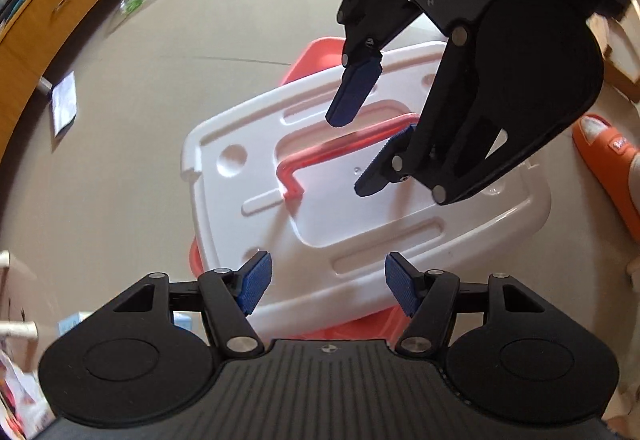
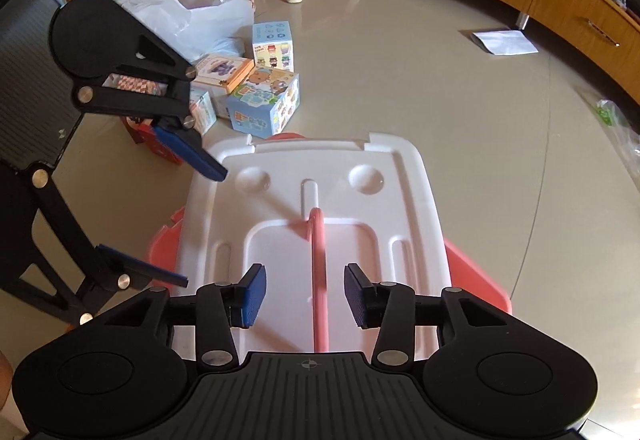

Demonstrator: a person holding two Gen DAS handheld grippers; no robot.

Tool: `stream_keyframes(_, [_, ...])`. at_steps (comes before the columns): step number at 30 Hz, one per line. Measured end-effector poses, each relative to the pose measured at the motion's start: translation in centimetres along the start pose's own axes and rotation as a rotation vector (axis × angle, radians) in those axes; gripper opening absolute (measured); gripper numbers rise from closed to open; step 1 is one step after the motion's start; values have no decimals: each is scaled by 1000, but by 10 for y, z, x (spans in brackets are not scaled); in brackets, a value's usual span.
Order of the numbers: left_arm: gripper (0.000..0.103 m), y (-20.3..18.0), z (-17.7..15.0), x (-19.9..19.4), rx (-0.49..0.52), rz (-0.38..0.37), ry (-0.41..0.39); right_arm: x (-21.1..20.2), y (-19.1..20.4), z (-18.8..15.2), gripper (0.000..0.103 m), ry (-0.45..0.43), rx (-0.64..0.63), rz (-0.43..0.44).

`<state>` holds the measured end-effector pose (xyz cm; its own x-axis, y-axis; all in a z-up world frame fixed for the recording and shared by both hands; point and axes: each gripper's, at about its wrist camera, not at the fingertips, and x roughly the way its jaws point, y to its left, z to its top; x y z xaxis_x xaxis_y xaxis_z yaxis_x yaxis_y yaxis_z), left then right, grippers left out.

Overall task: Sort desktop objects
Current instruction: 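Lower the lid onto the pink bin with the right gripper while the left gripper grasps the handle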

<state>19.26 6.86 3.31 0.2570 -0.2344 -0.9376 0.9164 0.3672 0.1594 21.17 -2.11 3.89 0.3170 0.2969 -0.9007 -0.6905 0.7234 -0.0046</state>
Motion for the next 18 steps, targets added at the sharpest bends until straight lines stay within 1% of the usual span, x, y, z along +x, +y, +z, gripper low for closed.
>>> stream_keyframes(2, [65,6,4,3,50,-14,-18,-2,-4,-6,40,26,-10,-6])
stream_keyframes(5, [65,17,12,10,66,-46,-23,-1,-10,-18,39,52,11,3])
stream_keyframes(9, [64,25,26,18,108,-110,-32,3,-15,-32,39,78,23,15])
stream_keyframes(11, [60,26,33,23,115,-140,-51,5,-16,-36,39,87,27,21])
stream_keyframes(12, [55,28,37,27,113,-158,-53,6,-16,-39,39,92,29,25])
stream_keyframes(13, [54,29,40,30,112,-171,-50,7,-16,-41,39,97,31,28])
stream_keyframes(14, [53,29,44,33,115,-173,-44,7,-17,-43,39,97,32,29])
stream_keyframes(17, [44,28,50,45,127,-183,-6,8,-19,-47,39,101,39,31])
stream_keyframes(18, [40,28,50,49,128,-185,11,8,-19,-48,38,102,37,30])
